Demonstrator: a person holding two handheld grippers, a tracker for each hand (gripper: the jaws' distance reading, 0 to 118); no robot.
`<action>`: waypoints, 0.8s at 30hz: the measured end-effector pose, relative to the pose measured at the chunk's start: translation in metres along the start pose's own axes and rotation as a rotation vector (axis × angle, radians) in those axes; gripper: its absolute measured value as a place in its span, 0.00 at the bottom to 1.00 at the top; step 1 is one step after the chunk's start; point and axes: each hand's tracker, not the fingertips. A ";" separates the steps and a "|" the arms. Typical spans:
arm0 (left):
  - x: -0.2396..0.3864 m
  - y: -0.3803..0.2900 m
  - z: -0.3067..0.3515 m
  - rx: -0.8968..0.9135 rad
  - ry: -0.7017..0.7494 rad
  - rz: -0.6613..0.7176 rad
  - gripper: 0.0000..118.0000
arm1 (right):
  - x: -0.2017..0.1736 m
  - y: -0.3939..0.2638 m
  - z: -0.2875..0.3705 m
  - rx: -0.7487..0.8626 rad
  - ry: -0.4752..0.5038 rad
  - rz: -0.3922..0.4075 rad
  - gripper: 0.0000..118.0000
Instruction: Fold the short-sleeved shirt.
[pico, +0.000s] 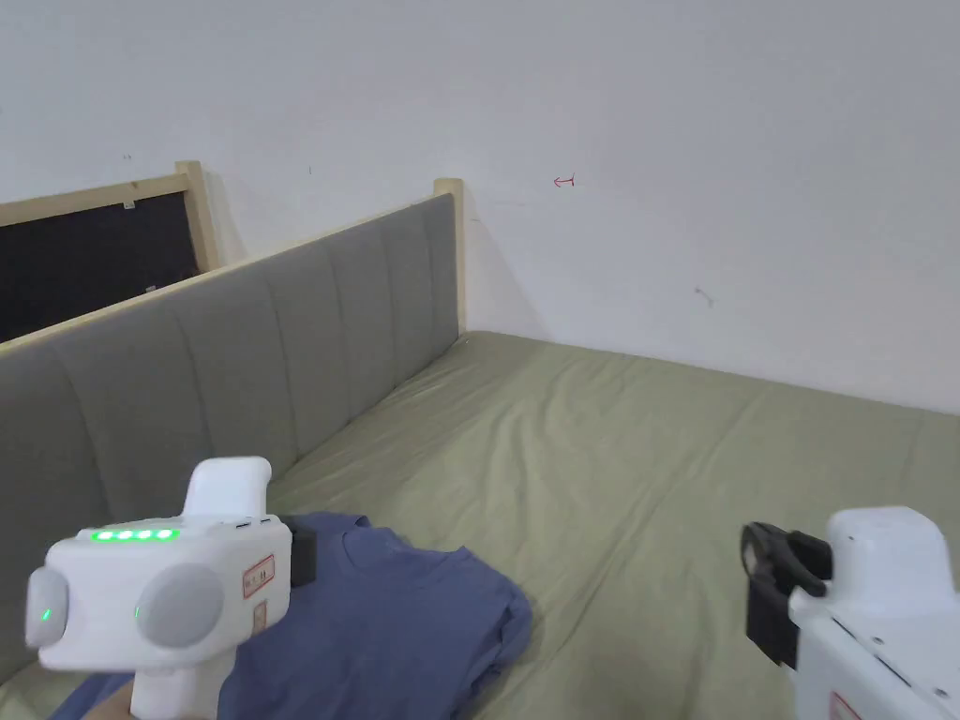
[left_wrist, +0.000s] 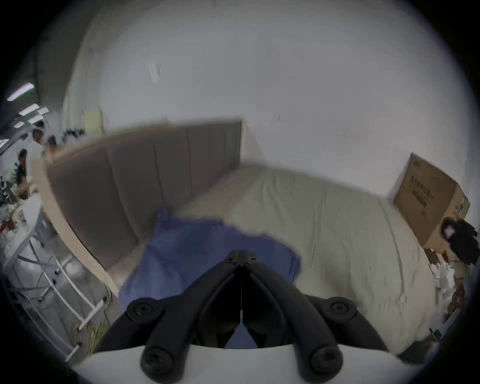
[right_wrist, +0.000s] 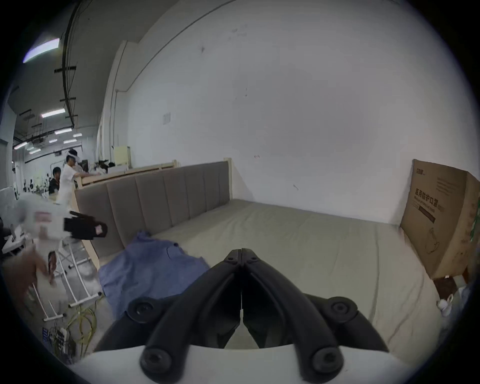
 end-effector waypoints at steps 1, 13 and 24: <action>-0.010 0.002 -0.027 -0.118 -0.031 0.008 0.00 | 0.005 -0.004 -0.001 -0.018 -0.019 0.013 0.00; -0.038 -0.060 -0.219 -0.543 0.031 0.035 0.92 | 0.048 -0.050 -0.033 -0.241 -0.080 -0.001 0.00; -0.019 -0.075 -0.207 -0.426 0.040 -0.084 0.79 | 0.040 -0.061 -0.051 -0.287 -0.019 -0.024 0.00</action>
